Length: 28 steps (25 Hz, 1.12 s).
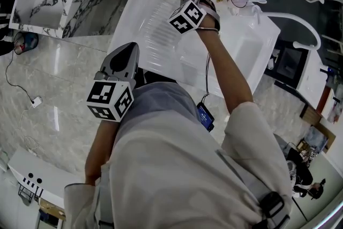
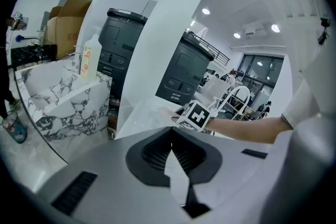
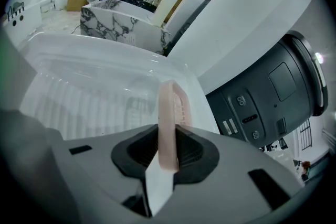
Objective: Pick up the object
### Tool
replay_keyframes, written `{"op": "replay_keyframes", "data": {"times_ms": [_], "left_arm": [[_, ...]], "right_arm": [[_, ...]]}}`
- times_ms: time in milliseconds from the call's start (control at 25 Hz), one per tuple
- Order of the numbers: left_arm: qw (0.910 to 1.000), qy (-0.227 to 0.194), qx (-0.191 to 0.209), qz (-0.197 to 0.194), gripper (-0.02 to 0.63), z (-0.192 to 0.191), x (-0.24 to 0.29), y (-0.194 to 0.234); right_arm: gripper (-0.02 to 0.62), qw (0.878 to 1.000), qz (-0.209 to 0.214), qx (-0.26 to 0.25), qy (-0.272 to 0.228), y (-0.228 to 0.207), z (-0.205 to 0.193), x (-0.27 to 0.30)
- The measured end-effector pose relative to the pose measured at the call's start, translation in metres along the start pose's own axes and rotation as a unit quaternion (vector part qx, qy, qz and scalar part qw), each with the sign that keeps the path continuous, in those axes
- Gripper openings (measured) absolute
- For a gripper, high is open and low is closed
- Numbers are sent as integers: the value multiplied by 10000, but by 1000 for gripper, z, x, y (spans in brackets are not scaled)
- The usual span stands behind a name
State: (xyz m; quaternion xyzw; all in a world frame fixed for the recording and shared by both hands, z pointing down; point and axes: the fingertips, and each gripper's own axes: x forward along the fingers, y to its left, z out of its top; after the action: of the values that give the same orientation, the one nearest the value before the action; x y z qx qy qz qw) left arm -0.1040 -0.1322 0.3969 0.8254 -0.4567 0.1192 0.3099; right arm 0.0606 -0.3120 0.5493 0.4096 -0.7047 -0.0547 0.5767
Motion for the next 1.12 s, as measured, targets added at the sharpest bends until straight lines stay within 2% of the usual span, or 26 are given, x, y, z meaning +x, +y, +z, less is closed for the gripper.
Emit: {"op": "replay_keyframes", "data": {"times_ms": [240,600,1120], "left_arm": [[10000,-23,-13,-34,5,-3,-2,-3],[9997,-22,-152,-167,5,-6,-1,-10],[9997,-32,-75,-231,5,-11,-3,-21]], "right_arm": [[84,9996,139,228,-25,7,-2,-8],[86,9995,182,271,-55,16,-7,-22],[86,9986,310,412,-82,30,-19,-44]]}}
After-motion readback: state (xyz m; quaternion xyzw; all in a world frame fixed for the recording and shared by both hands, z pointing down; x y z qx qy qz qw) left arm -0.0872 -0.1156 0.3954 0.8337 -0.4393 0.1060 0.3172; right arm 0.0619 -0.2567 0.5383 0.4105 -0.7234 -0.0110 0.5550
